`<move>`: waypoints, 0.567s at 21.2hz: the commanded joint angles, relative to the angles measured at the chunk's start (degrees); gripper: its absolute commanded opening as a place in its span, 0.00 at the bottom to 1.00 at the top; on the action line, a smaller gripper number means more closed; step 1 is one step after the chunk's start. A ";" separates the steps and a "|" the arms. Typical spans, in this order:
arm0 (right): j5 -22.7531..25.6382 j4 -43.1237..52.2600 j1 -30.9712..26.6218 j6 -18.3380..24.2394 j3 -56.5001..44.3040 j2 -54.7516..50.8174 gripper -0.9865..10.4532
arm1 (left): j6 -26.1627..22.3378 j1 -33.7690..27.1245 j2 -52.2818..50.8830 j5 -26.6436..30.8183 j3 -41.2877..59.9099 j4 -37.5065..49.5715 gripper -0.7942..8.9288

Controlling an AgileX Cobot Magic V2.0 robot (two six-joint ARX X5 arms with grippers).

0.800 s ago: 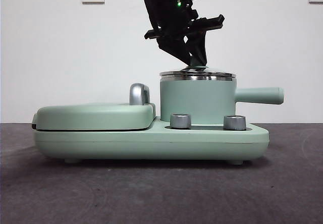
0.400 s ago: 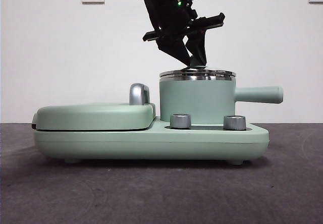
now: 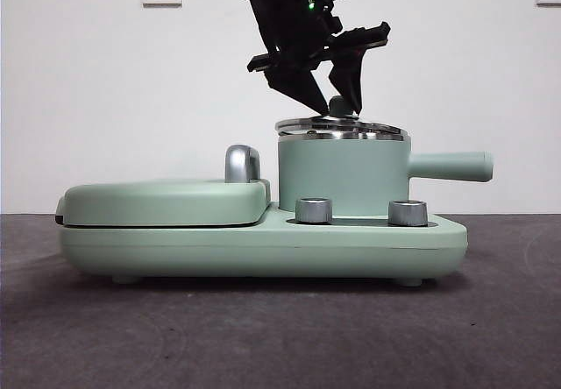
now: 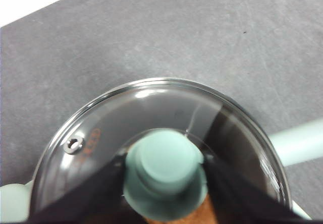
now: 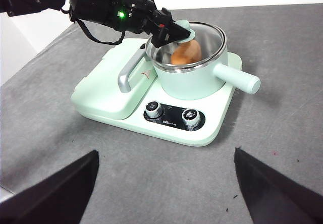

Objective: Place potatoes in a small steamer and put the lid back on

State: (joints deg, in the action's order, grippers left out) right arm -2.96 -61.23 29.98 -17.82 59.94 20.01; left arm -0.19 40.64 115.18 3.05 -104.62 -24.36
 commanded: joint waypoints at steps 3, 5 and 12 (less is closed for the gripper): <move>0.17 0.35 0.33 0.24 0.46 0.00 0.45 | 1.33 0.24 -0.22 0.15 -1.84 1.88 0.45; 0.17 0.33 0.33 0.24 0.46 0.00 0.45 | 1.33 0.24 -1.14 0.15 -1.84 2.54 0.45; 0.20 0.35 0.33 0.26 0.46 0.00 0.45 | 1.33 0.24 -2.12 0.17 -1.84 -3.34 0.45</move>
State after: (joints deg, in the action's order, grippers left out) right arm -2.96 -61.23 29.98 -17.82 59.94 20.01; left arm 0.91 40.60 112.62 3.09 -104.97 -28.45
